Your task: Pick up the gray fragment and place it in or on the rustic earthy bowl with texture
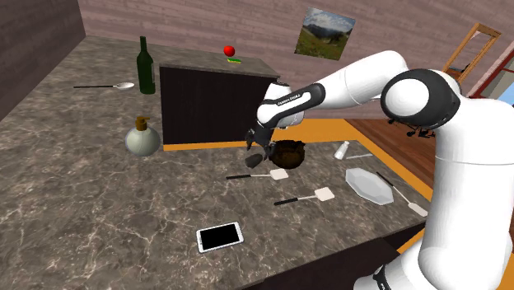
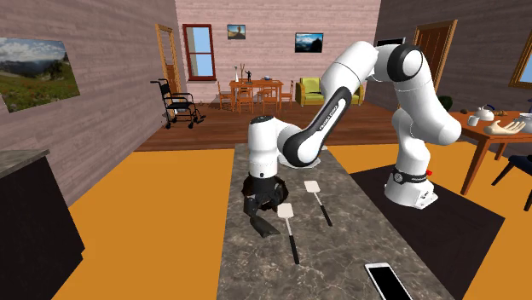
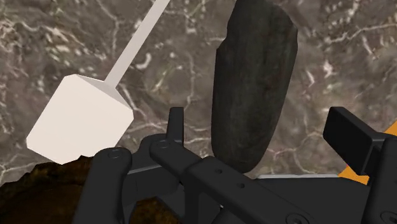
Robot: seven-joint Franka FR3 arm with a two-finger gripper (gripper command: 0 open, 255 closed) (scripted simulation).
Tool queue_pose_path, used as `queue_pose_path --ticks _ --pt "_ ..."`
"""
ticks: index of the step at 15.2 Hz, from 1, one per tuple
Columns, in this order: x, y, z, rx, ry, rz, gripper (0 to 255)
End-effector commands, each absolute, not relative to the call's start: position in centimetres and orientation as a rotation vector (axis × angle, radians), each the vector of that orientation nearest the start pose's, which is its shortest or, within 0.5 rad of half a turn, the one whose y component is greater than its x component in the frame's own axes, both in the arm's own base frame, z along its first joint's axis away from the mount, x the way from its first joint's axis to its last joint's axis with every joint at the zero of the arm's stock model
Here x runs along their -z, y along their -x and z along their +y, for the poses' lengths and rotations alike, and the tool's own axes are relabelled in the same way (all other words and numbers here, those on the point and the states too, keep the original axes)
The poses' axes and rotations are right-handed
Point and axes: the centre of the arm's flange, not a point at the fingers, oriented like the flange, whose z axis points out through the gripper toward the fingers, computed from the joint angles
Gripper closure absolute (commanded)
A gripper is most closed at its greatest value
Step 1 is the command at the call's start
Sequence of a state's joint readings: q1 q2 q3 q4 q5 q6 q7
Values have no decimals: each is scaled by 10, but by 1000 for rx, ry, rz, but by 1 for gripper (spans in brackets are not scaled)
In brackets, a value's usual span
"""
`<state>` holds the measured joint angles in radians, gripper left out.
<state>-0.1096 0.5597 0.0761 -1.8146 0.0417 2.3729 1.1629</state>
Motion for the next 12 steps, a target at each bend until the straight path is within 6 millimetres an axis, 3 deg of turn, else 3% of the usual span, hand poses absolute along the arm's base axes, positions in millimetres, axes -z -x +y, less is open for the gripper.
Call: queue_pose_path --ticks 1,6,12 --pt "-220 -653 -24 -56 2502 1798 0" --pt "-196 -653 -22 -56 2502 1798 0" --pt "-196 -653 -22 -56 2502 1798 0"
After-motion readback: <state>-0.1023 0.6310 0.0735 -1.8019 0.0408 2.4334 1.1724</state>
